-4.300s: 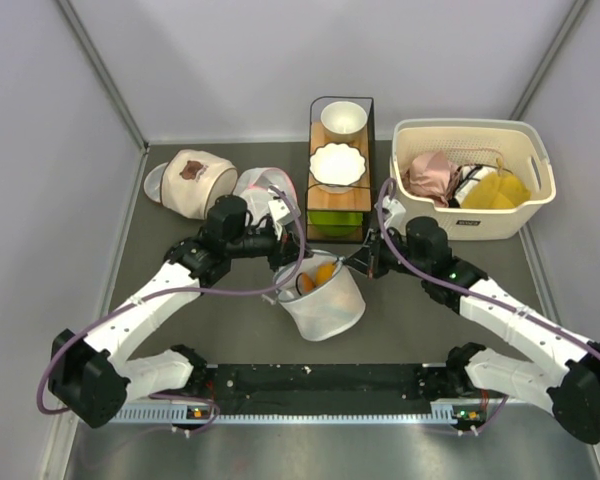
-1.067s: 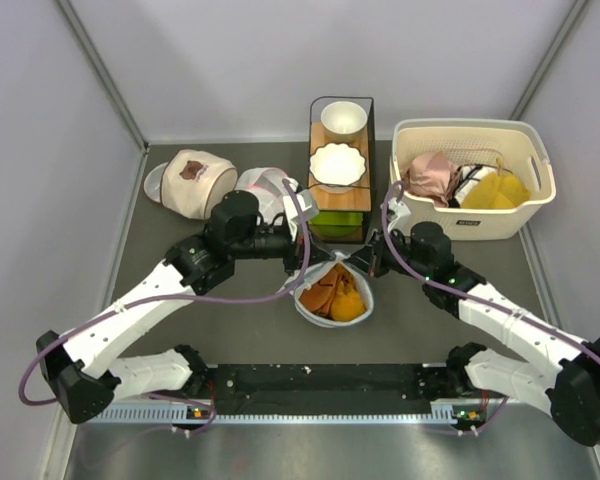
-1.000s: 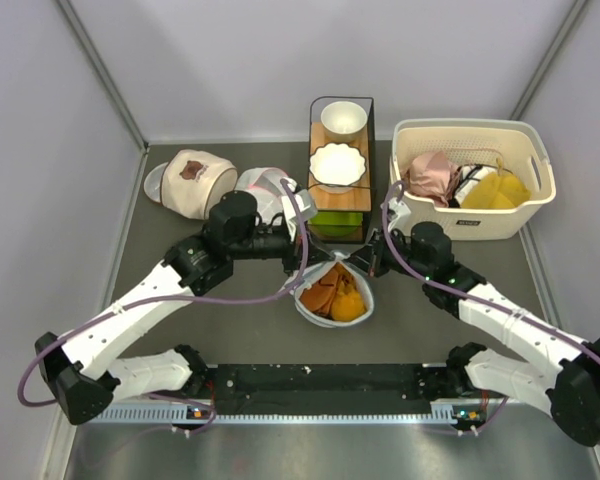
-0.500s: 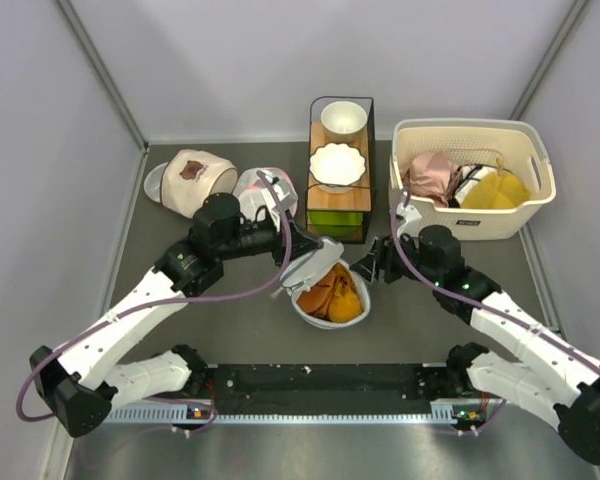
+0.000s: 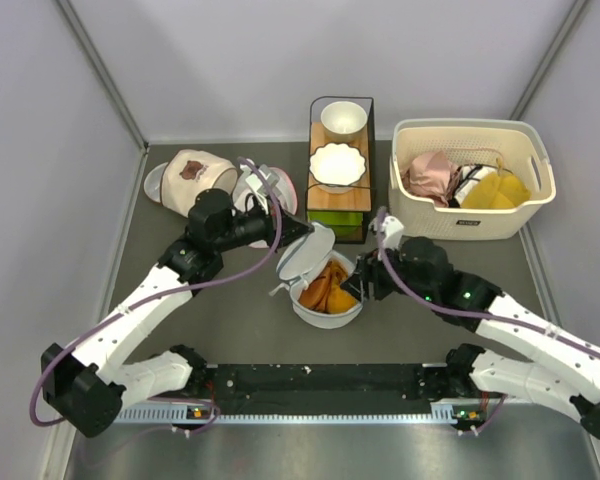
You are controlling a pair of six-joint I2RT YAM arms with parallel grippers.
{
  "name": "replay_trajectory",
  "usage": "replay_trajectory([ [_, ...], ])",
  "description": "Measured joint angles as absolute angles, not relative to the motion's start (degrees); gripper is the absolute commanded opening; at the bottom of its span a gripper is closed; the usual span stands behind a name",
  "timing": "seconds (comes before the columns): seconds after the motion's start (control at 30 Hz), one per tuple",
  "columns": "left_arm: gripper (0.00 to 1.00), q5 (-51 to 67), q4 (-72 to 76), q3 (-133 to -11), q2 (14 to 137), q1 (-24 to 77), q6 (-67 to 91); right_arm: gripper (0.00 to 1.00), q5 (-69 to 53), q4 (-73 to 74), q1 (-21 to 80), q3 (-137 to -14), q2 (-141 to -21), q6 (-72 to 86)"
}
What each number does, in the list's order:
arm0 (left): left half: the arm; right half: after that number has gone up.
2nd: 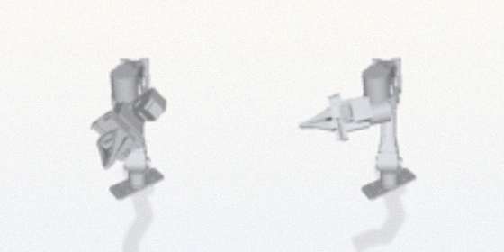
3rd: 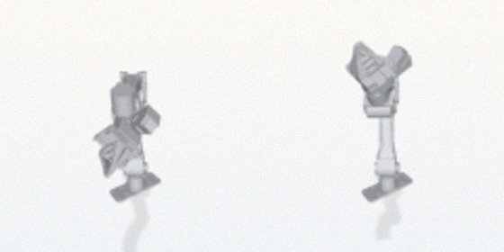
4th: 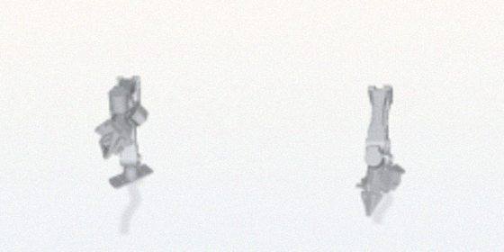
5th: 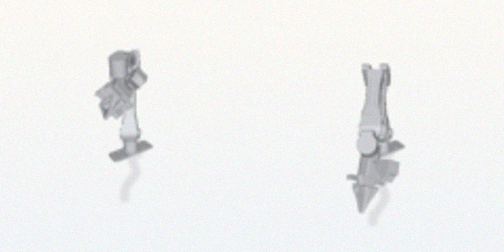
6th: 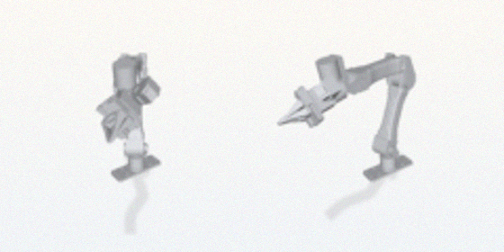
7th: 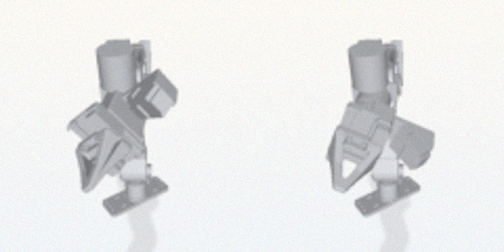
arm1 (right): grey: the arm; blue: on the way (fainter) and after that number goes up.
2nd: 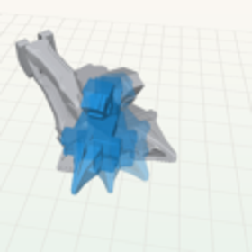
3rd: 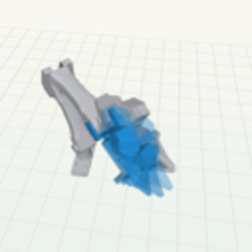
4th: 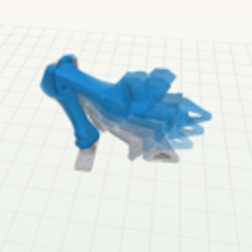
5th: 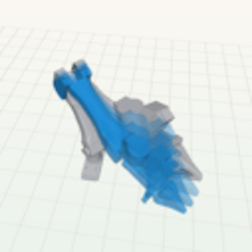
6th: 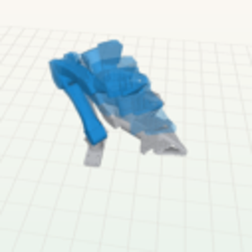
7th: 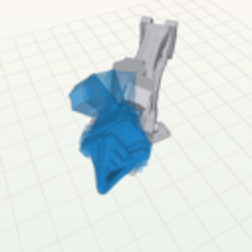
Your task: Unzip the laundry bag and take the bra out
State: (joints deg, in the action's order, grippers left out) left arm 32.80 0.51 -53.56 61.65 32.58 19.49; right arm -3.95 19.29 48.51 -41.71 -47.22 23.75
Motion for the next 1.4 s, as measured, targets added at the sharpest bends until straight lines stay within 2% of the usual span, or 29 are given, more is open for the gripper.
replay_trajectory([
  [0.23,0.00,33.6,1.9,-53.1,61.6,32.1,21.1,0.61,-3.8,19.3,50.9,-41.7,-56.5,22.5],
  [0.3,0.00,33.6,2.3,-53.0,61.6,31.7,21.3,0.56,-4.4,19.3,50.9,-41.7,-58.5,22.1],
  [0.33,0.00,33.6,2.6,-52.9,61.6,31.5,21.5,0.51,-4.5,19.3,50.9,-41.7,-59.2,22.0],
  [0.37,0.00,33.6,2.8,-52.8,61.6,31.3,21.6,0.31,-4.6,19.3,50.9,-41.7,-59.6,21.9],
  [0.43,0.00,33.7,3.0,-52.6,61.6,30.8,21.6,0.05,-4.8,19.3,50.9,-41.7,-59.8,21.2],
  [0.47,0.00,33.7,3.0,-52.5,61.6,30.6,21.7,0.00,-5.1,19.2,50.9,-41.7,-59.7,21.0],
  [0.7,0.00,35.3,3.9,-51.1,61.6,28.1,22.4,0.00,-5.6,21.0,50.9,-42.3,-56.7,19.4],
  [1.0,0.00,36.7,4.9,-50.2,61.2,27.4,22.5,0.00,-5.4,20.9,50.9,-50.0,-53.4,19.2],
  [1.4,0.00,38.3,5.7,-50.0,60.6,27.1,22.6,0.00,-4.4,19.1,50.9,-54.3,-55.9,19.2],
])
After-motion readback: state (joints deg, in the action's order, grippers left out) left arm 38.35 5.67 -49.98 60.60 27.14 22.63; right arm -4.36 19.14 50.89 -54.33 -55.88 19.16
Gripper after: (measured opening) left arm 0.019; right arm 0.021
